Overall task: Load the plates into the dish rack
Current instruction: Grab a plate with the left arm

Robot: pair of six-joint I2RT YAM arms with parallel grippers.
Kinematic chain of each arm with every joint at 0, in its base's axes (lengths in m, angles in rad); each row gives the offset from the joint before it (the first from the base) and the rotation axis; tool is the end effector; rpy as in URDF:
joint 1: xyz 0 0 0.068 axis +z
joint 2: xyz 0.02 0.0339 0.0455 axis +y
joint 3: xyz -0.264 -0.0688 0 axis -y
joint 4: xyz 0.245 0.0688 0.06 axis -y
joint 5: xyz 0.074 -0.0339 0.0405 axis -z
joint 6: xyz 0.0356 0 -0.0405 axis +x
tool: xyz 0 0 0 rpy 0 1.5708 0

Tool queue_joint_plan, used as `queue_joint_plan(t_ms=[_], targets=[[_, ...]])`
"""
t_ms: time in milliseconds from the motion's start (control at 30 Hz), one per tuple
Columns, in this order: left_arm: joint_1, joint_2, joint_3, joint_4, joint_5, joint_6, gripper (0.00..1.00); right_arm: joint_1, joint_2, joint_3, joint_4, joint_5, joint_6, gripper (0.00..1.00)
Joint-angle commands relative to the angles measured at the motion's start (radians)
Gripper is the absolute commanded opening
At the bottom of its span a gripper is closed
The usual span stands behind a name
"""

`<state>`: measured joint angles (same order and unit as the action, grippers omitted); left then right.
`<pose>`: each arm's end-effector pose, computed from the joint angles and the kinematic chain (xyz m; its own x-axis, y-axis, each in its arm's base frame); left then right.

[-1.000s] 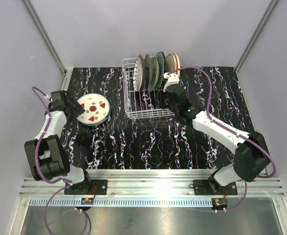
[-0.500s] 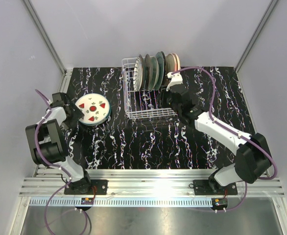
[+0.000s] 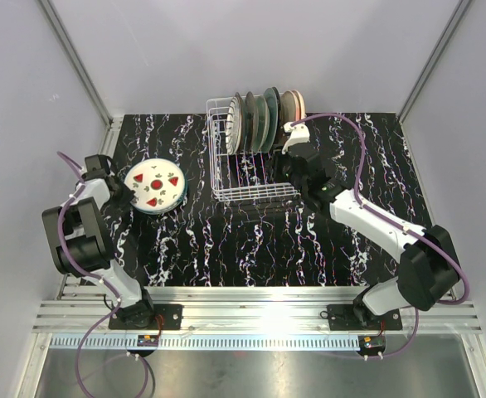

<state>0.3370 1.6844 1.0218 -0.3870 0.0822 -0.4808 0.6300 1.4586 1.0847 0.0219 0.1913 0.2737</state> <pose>0.3167 0.1078 0.1774 -0.5911 -0.6955 -0.4085 -0.6365 0.7133 -0.2934 0.2809 0.1964 0.3046 -0.3856 0.0473 -0.9215 -0.3427 0.9199 0.1906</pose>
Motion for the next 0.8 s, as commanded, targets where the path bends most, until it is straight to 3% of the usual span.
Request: queue_joint_plan(t_ms=[0, 133, 400, 767], targets=[[0.014, 0.017, 0.026, -0.001, -0.013, 0.011, 0.14, -0.007, -0.030, 0.003, 0.038, 0.008, 0.005, 0.40], [0.014, 0.011, 0.031, -0.015, -0.027, 0.010, 0.00, -0.007, -0.027, 0.004, 0.032, 0.007, 0.007, 0.40], [0.014, -0.090, 0.020, -0.027, -0.036, 0.005, 0.00, -0.007, -0.021, 0.021, 0.009, -0.024, 0.010, 0.41], [0.027, -0.221, -0.026, 0.051, 0.114, -0.030, 0.00, -0.007, 0.011, 0.053, -0.002, -0.214, 0.088, 0.43]])
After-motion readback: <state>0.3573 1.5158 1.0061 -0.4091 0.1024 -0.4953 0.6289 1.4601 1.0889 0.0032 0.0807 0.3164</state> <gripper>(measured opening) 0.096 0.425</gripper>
